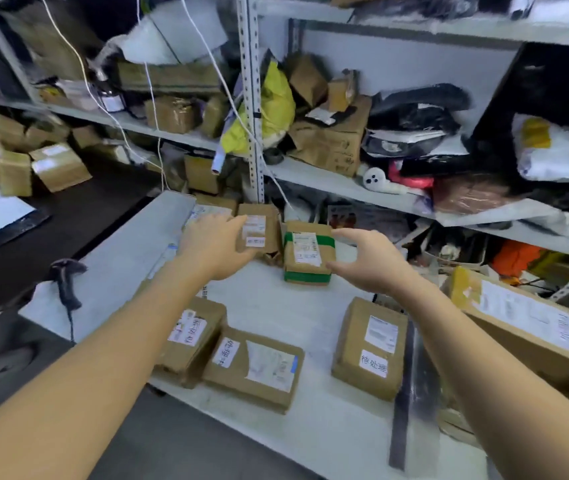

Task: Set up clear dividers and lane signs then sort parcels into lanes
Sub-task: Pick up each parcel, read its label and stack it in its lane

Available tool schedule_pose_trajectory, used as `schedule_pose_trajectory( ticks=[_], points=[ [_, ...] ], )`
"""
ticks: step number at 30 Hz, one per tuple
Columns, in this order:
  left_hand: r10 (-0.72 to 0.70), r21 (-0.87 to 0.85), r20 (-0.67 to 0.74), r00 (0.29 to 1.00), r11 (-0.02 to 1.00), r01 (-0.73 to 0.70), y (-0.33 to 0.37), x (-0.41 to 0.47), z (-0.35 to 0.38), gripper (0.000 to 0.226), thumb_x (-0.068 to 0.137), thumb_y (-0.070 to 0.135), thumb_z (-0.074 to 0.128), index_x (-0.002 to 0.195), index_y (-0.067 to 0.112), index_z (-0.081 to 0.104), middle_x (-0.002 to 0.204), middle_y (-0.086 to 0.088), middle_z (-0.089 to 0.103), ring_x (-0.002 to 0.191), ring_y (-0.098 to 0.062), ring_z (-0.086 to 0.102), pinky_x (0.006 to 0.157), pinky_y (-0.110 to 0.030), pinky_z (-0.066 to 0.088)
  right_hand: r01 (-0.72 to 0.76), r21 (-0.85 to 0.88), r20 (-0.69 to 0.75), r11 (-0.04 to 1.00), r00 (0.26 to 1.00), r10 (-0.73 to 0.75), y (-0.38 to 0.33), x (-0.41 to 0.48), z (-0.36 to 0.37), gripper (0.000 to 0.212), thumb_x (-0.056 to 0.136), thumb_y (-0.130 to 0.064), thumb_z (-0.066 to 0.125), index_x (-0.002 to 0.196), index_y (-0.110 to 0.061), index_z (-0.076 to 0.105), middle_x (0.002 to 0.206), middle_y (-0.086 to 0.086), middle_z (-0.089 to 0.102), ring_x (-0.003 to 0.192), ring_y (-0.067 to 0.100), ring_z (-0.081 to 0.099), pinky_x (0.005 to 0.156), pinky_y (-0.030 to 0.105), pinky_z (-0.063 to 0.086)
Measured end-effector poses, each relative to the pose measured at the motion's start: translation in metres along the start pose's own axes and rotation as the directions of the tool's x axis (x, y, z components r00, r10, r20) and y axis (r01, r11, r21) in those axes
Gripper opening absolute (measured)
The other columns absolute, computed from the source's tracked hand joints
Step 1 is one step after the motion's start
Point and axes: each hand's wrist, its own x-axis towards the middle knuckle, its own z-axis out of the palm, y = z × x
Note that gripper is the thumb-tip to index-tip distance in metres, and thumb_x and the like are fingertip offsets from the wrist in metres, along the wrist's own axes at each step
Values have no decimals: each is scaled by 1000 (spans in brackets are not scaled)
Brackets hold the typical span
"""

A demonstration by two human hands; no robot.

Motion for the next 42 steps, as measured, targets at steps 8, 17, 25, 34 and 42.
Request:
schedule_pose_trajectory(
  ticks=[8,17,25,34,42],
  points=[
    [-206,5,80,975,979,206,-126,26,58,63,95,58,48,149,28,43,143,-2,54,131,-27,50,105,-41,42,100,22,139,995,985,-102,-63,104,89,64,87,-43,70,145,-25,52,144,1,59,134,25,50,104,41,48],
    [-270,23,237,933,962,272,-218,57,131,68,97,57,48,155,24,35,152,-4,47,132,-29,50,103,-41,42,65,97,289,993,953,-90,-116,188,192,66,89,-46,69,148,-25,49,149,-2,55,137,22,49,105,39,47],
    [-203,-402,480,853,814,420,-279,76,214,72,99,53,54,160,23,29,162,-3,35,146,-25,37,114,-39,33,-260,307,370,916,919,137,-165,217,283,64,88,-41,75,145,-21,54,144,2,59,121,20,64,98,33,51],
    [-20,-762,455,890,508,401,-287,79,237,57,96,34,67,147,43,45,128,5,64,115,-19,64,100,-42,53,-487,528,390,695,867,311,-202,216,337,49,79,-28,82,127,-24,71,116,-7,76,99,16,73,78,41,64],
    [59,-855,386,921,397,333,-266,83,219,67,94,17,69,111,78,48,106,35,65,95,-14,73,88,-39,59,-469,736,293,487,870,396,-202,199,321,65,76,-21,79,138,-29,62,124,-7,73,116,11,68,85,44,63]
  ],
)
